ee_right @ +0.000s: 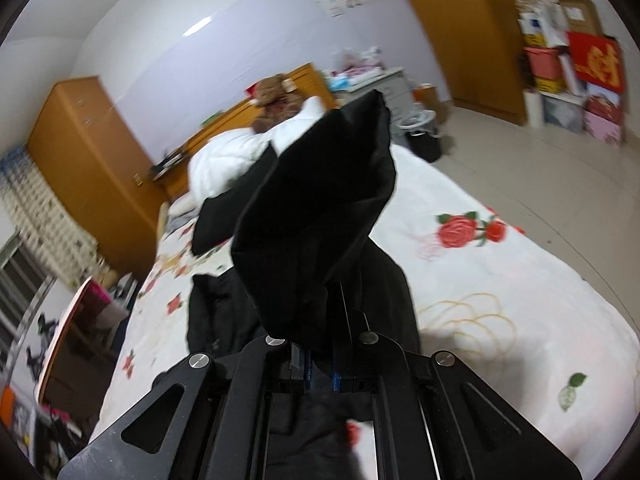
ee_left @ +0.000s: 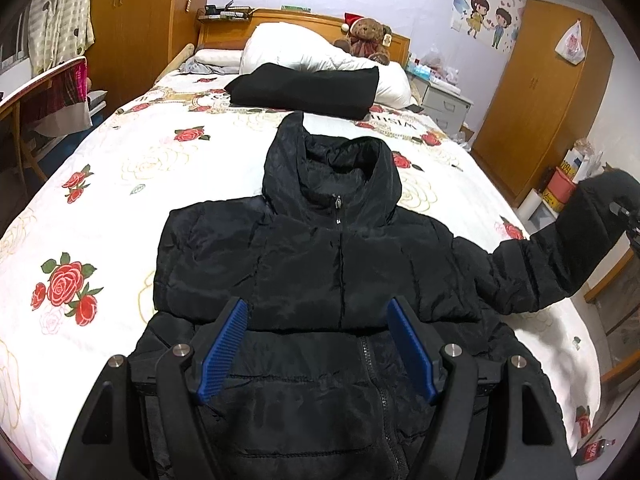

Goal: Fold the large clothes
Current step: 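Lift the sleeve with the right tool and fold it over the jacket body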

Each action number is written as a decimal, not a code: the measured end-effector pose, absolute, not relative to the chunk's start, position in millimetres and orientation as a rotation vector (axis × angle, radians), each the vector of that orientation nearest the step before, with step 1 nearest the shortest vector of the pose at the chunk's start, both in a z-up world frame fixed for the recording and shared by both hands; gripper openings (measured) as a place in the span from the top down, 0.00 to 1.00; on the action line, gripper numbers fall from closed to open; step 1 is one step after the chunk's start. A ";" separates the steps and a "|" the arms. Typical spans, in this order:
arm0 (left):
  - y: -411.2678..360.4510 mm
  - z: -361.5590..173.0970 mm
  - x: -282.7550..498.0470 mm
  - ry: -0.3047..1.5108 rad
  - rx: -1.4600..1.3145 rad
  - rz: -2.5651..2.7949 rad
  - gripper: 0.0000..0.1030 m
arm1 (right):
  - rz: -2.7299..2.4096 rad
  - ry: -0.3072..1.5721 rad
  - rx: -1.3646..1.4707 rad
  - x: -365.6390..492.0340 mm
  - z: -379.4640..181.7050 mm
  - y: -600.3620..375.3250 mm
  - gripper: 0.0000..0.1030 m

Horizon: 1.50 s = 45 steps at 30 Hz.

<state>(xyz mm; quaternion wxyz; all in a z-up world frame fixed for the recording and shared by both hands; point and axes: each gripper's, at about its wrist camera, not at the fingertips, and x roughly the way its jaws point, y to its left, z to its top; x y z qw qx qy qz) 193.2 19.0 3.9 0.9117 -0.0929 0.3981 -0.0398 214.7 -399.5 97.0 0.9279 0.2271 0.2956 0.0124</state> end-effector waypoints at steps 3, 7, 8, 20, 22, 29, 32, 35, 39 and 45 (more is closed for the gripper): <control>24.7 4.8 190.9 0.813 -0.211 -0.081 0.28 | 0.063 0.619 0.444 220.7 98.2 -377.5 0.94; 37.0 1.8 188.5 0.810 -0.243 -0.070 0.28 | 0.118 0.644 0.413 234.6 96.0 -341.8 0.94; 40.7 0.5 188.0 0.810 -0.250 -0.066 0.28 | 0.133 0.651 0.404 237.9 94.2 -333.3 0.94; 84.4 -20.7 184.9 0.822 -0.321 -0.002 0.28 | 0.298 0.817 0.298 282.6 31.3 -214.6 0.94; 91.0 -23.9 185.1 0.823 -0.334 0.008 0.28 | 0.316 0.855 0.283 291.0 15.4 -198.2 0.94; 104.9 -34.1 185.2 0.825 -0.361 0.022 0.28 | 0.353 0.994 0.257 310.9 -46.1 -154.1 0.94; 107.3 -38.4 187.0 0.830 -0.368 0.020 0.28 | 0.360 1.044 0.265 314.1 -66.7 -145.9 0.91; 108.5 -41.1 189.7 0.835 -0.370 0.017 0.28 | 0.387 1.091 0.279 317.4 -83.6 -137.6 0.84; 109.0 -42.4 195.2 0.841 -0.374 0.018 0.28 | 0.409 1.114 0.274 315.2 -94.7 -128.9 0.76; 106.1 -36.5 210.5 0.849 -0.387 0.003 0.28 | 0.500 1.078 0.306 301.9 -71.4 -137.1 0.43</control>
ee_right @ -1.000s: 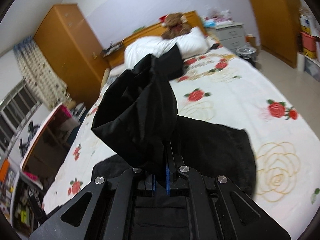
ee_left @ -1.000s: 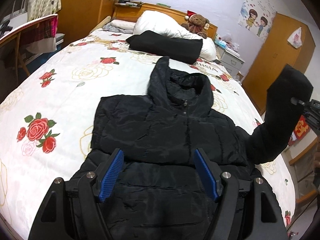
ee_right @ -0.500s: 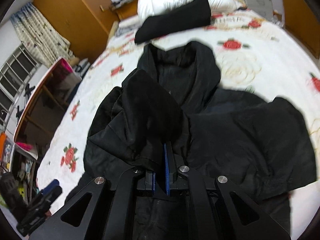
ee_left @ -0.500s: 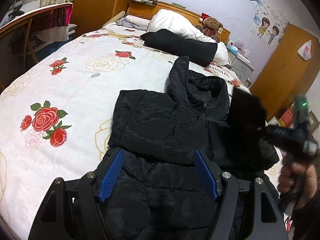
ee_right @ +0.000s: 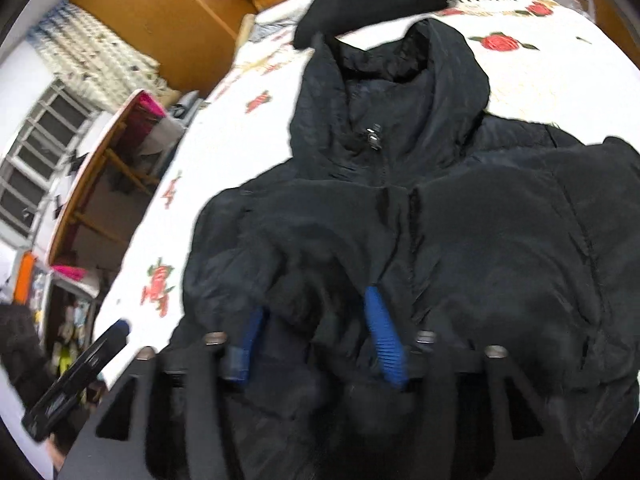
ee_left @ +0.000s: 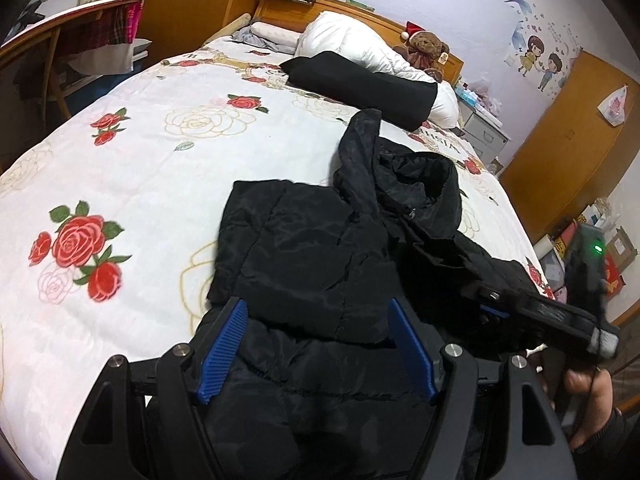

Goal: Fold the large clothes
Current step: 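Lift the sleeve with the right tool and fold it over the jacket body, then grasp the jacket hem with both tools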

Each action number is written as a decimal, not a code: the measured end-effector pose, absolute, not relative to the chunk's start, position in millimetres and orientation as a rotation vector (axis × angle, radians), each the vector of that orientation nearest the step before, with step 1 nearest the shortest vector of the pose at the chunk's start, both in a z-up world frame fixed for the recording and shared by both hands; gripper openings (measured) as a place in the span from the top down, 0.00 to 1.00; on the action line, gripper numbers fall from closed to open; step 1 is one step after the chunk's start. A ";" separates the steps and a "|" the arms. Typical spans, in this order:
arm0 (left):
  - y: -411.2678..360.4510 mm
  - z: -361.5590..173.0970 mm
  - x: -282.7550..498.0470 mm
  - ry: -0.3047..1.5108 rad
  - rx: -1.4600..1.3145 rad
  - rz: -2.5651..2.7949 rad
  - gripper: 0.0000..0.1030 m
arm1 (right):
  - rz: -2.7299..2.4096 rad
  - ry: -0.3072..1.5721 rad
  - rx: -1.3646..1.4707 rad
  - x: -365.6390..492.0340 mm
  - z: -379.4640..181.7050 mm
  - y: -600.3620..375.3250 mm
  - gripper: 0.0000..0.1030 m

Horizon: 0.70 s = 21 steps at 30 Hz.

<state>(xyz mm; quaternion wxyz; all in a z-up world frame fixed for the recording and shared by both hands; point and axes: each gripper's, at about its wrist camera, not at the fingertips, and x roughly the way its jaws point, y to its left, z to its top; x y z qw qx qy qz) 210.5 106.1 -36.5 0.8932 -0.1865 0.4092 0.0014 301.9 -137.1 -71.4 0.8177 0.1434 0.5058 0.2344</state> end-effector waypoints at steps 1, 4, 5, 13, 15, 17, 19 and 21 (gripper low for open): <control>103.6 -34.9 214.5 0.850 -0.390 -0.008 0.27 | 0.515 1.066 0.307 297.5 -66.3 -139.4 0.41; 92.3 -31.5 228.0 0.864 -0.392 -0.040 0.27 | 0.528 1.030 0.311 285.2 -53.1 -152.4 0.41; 86.4 -31.5 233.8 0.870 -0.393 -0.062 0.27 | 0.524 1.012 0.310 280.7 -48.5 -160.2 0.41; 33.8 -67.4 297.9 0.992 -0.376 -0.163 0.27 | 0.317 0.892 0.317 260.1 -33.0 -257.8 0.41; 23.3 -81.9 311.5 1.034 -0.390 -0.182 0.27 | 0.250 0.881 0.337 258.9 -34.3 -285.2 0.41; 15.1 -93.4 321.7 1.067 -0.416 -0.201 0.30 | 0.186 0.874 0.366 257.7 -38.3 -312.0 0.41; 9.7 -97.6 325.6 1.061 -0.423 -0.229 0.69 | 0.133 0.867 0.399 256.6 -42.4 -333.5 0.47; 10.4 -92.8 323.9 1.043 -0.414 -0.215 0.91 | 0.098 0.866 0.411 256.4 -45.0 -346.2 0.55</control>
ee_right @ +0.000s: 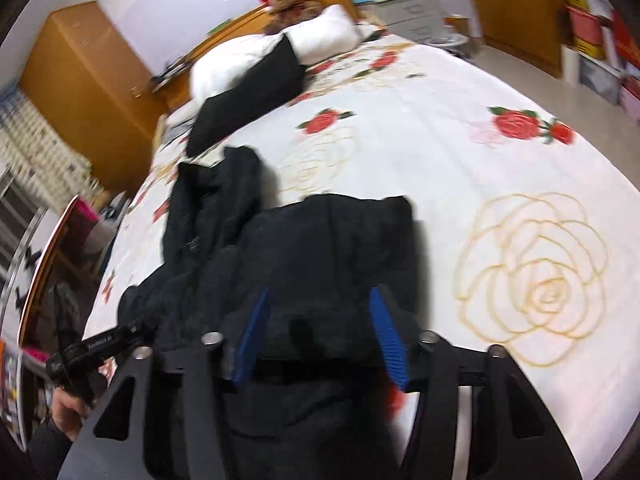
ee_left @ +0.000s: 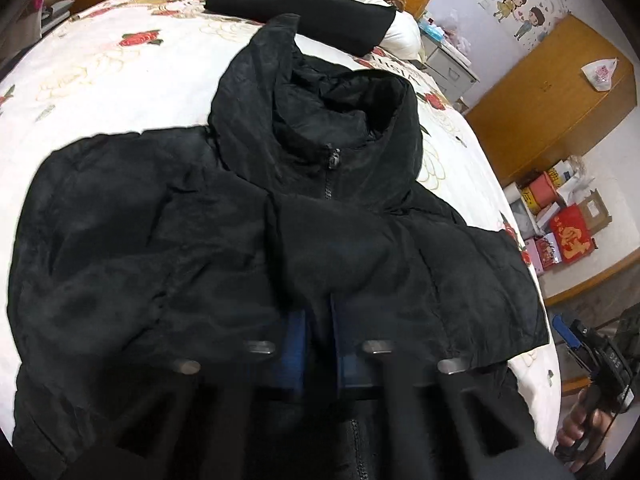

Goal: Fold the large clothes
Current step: 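Grasp the jacket hem with both tools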

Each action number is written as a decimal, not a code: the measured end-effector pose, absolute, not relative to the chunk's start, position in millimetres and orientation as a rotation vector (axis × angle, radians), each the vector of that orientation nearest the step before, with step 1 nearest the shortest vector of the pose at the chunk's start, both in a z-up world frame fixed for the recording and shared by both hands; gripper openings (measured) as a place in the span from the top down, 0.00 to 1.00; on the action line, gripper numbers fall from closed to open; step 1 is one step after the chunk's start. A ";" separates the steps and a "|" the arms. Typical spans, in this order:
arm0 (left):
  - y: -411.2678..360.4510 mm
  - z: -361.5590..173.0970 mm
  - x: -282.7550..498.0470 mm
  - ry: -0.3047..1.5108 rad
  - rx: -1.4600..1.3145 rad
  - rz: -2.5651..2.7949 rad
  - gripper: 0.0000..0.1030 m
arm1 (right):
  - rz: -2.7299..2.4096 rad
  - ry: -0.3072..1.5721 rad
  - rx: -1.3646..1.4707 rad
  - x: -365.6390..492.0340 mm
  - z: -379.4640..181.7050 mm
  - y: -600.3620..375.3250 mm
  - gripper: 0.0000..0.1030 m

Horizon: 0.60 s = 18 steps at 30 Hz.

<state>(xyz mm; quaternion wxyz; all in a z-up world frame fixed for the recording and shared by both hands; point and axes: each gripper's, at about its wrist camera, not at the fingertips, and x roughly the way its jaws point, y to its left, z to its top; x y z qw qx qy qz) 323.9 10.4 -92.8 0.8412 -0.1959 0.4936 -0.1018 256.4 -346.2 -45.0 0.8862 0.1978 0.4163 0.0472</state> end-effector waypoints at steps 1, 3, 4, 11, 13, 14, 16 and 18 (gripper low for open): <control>13.7 -85.5 319.1 1.001 -0.412 -0.209 0.91 | 0.091 0.864 0.410 256.5 -45.0 -348.3 0.62; 21.1 -71.1 309.6 0.935 -0.364 -0.175 0.92 | 0.089 0.856 0.395 258.9 -44.3 -346.7 0.69; 26.1 -67.1 305.8 0.918 -0.351 -0.161 0.92 | 0.095 0.853 0.387 261.5 -43.7 -343.6 0.71; 56.0 -93.7 308.5 0.965 -0.345 -0.078 0.92 | 0.141 0.919 0.238 285.8 -69.2 -300.7 0.83; 56.2 -102.1 307.7 0.973 -0.333 -0.073 0.92 | 0.129 0.981 0.169 295.0 -92.3 -288.6 0.85; 54.9 -106.2 307.4 0.976 -0.328 -0.077 0.92 | 0.122 1.005 0.161 297.3 -103.9 -287.8 0.89; 52.0 -112.5 307.8 0.980 -0.310 -0.085 0.91 | 0.108 1.019 0.177 299.6 -116.6 -291.6 0.91; 46.3 -118.3 308.8 0.981 -0.277 -0.086 0.90 | 0.093 1.026 0.187 301.5 -121.2 -295.7 0.91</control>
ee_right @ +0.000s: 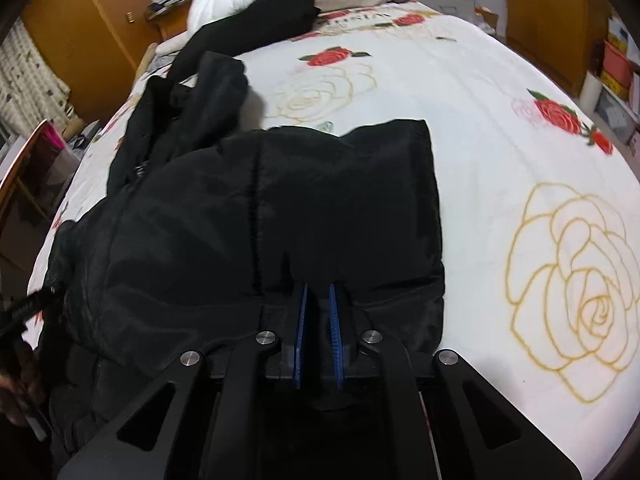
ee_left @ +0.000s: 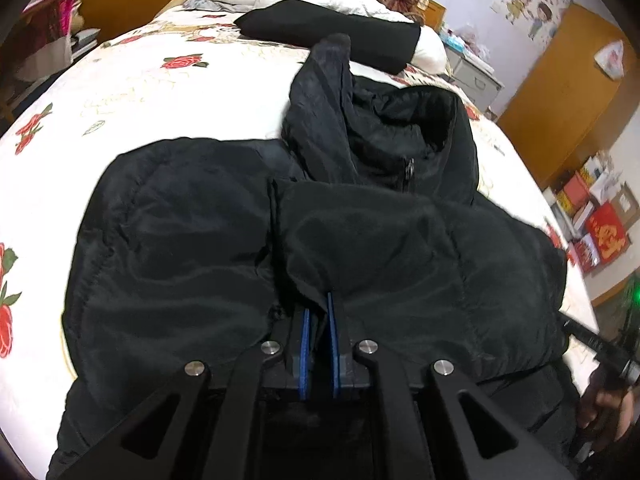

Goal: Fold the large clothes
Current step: 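Grasp the jacket hem with both tools, then lift the hem with both tools and fold it toward the hood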

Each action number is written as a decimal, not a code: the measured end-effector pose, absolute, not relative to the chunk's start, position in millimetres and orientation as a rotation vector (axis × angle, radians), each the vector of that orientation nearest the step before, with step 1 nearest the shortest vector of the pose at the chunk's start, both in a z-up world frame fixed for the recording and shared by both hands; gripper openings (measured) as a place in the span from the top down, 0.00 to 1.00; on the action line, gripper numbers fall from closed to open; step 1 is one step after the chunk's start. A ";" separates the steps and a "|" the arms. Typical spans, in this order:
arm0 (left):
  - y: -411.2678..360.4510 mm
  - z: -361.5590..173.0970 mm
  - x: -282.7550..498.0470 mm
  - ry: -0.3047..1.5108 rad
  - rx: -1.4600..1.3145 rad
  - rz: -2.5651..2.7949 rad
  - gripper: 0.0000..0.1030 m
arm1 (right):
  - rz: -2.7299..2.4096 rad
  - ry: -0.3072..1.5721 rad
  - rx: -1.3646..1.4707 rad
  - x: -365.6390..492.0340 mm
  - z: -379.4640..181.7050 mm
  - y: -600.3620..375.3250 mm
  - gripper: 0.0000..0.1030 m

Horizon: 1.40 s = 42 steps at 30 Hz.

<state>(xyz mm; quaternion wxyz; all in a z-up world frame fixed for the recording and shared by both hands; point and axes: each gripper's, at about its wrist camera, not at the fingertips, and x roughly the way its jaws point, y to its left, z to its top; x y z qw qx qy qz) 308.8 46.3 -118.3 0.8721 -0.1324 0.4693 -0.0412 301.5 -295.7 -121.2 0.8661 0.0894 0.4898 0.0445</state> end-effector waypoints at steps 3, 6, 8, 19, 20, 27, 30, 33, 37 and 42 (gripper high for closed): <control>42.4 -125.1 312.2 0.986 -0.259 -0.079 0.89 | 0.087 1.036 0.148 304.0 -127.3 -291.1 0.91; 44.0 -118.9 310.6 0.990 -0.245 -0.059 0.86 | 0.070 1.051 0.104 305.7 -121.7 -283.1 0.91; 46.8 -109.1 305.3 0.986 -0.227 -0.044 0.86 | 0.075 1.031 0.114 301.8 -107.7 -284.1 0.88; 48.3 -45.5 298.0 0.868 -0.271 -0.008 0.60 | 0.097 0.866 0.150 311.3 -58.4 -292.9 0.88; 37.3 -42.6 305.4 0.851 -0.246 -0.029 0.59 | 0.089 0.874 0.148 318.9 -61.8 -291.5 0.88; 5.7 -107.1 351.9 0.934 -0.080 -0.033 0.62 | 0.095 0.938 0.140 340.4 -98.8 -274.6 0.88; 15.6 -120.5 343.3 0.900 -0.075 -0.028 0.63 | 0.130 0.952 0.100 342.7 -117.0 -257.7 0.88; 18.6 -124.9 344.9 0.903 -0.094 -0.029 0.63 | 0.128 0.965 0.088 346.8 -126.1 -252.7 0.88; 13.4 -113.4 346.5 0.921 -0.059 -0.029 0.63 | 0.127 0.968 0.105 344.4 -106.5 -262.2 0.88; 20.5 -78.5 315.5 0.864 -0.109 -0.073 0.64 | 0.183 0.894 0.170 301.8 -65.7 -272.7 0.88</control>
